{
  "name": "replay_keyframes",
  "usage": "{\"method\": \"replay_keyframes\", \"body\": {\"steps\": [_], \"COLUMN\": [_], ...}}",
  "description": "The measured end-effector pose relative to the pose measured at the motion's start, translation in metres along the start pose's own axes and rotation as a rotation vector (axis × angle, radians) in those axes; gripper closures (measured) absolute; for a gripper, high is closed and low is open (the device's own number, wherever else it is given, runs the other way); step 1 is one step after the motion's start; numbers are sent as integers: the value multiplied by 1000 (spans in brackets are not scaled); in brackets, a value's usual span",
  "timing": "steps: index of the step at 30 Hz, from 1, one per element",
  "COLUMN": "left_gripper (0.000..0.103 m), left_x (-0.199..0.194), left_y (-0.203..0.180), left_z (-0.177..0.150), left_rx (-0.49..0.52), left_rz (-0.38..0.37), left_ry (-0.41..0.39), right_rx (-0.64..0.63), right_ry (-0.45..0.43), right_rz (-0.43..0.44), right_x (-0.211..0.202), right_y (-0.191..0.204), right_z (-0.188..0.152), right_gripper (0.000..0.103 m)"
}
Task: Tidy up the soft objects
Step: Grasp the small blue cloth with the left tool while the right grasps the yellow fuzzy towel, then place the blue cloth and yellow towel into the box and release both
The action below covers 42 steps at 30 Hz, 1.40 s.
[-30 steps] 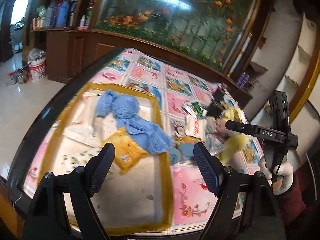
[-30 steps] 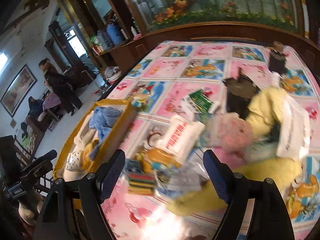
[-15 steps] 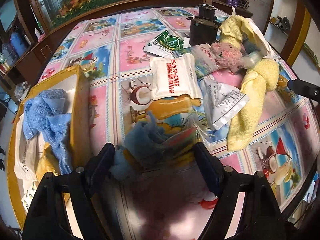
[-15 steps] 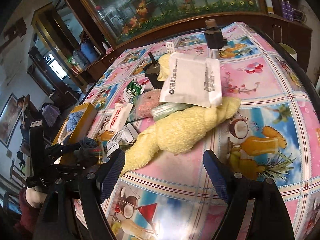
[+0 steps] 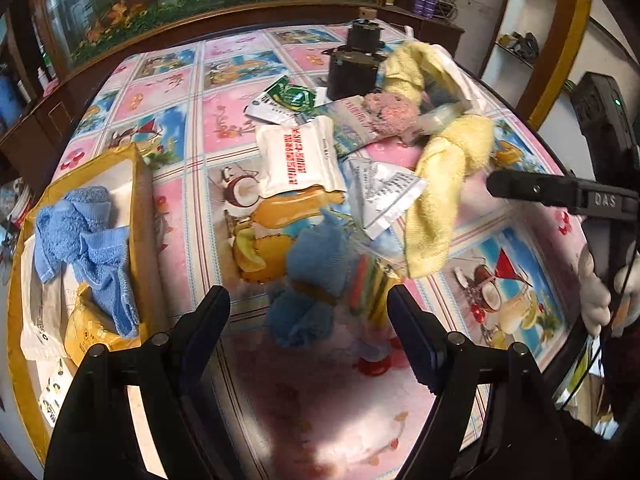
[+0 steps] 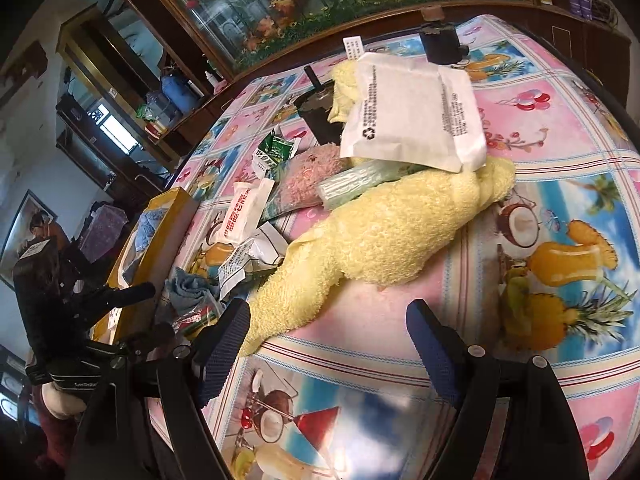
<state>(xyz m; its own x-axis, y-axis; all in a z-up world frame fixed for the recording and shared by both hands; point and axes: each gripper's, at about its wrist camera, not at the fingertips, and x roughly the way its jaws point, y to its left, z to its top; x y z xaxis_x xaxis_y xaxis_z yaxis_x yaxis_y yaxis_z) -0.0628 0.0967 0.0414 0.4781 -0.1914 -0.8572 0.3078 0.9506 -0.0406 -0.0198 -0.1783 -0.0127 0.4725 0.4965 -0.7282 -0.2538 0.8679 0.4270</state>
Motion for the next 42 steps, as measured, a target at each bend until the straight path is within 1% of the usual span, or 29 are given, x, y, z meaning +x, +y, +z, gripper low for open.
{"method": "replay_keyframes", "body": {"steps": [1,3,5,7,9,10,11,12,13,15,16,17,18,19,20,21,25,27,28,29,30,31,32,33,37,39,40,41,42], "left_gripper": [22,22,22,22,23,32,61,76,81,81,81,81,81,81,81,81,81,81,81,80,80,80,80,80,80,80,80,80,80], "left_x": [5,13,22,28,31,29,26,26,25,21,19,17,14,9,5,-1,-23,-32,-36,-41,-45,-50,-55,-59,-73,-79,-82,-85,-89], "left_y": [5,12,14,9,5,4,4,6,9,12,14,17,20,21,22,23,30,36,39,42,45,48,50,52,60,66,70,74,79], "left_z": [4,10,15,16,15,13,12,10,8,5,3,2,0,-2,-3,-5,-10,-12,-13,-16,-18,-20,-23,-25,-34,-39,-41,-45,-48], "left_rx": [-38,-107,-152,-145,-132,-129,-127,-143,-165,-181,-196,-219,-238,-250,-258,-266,-298,-313,-322,-333,-343,-352,-360,-367,-392,-406,-417,-430,-442], "left_rz": [7,-9,-12,48,83,92,86,33,0,-5,-20,-47,-73,-95,-108,-125,-182,-214,-233,-246,-259,-272,-276,-275,-272,-262,-255,-248,-239], "left_ry": [2,4,15,14,5,-4,-15,-6,0,-26,-31,-35,-41,-54,-66,-82,-136,-159,-170,-181,-191,-204,-215,-228,-258,-269,-276,-283,-290], "right_rx": [6,17,28,31,39,45,49,51,59,89,97,92,83,84,110,131,127,88,79,82,92,110,138,167,270,274,278,293,311], "right_ry": [5,12,16,5,2,-3,-8,-13,-19,-34,-45,-53,-58,-46,-28,-34,-69,-58,-58,-63,-64,-64,-67,-75,-88,-120,-136,-149,-149], "right_rz": [0,-8,-27,-34,-35,-44,-53,-64,-80,-106,-128,-156,-186,-179,-127,-93,-38,-24,-31,-54,-65,-67,-73,-82,-80,-140,-158,-159,-145], "right_x": [5,13,21,25,28,29,31,32,34,36,37,38,40,43,45,42,21,11,6,2,0,0,1,1,17,22,24,25,26], "right_y": [2,5,7,10,12,12,13,13,13,12,12,13,13,10,4,0,-6,-2,-1,-1,-3,-6,-9,-13,-20,-17,-16,-18,-22], "right_z": [1,3,6,10,13,14,16,17,19,23,24,26,26,25,24,21,10,4,2,0,-1,0,2,4,19,26,28,28,28], "right_gripper": [21,21,20,20,19,19,19,19,19,19,24,49,68,101,99,99,99,94,93,83,71,44,23,20,21,21,29,53,56]}}
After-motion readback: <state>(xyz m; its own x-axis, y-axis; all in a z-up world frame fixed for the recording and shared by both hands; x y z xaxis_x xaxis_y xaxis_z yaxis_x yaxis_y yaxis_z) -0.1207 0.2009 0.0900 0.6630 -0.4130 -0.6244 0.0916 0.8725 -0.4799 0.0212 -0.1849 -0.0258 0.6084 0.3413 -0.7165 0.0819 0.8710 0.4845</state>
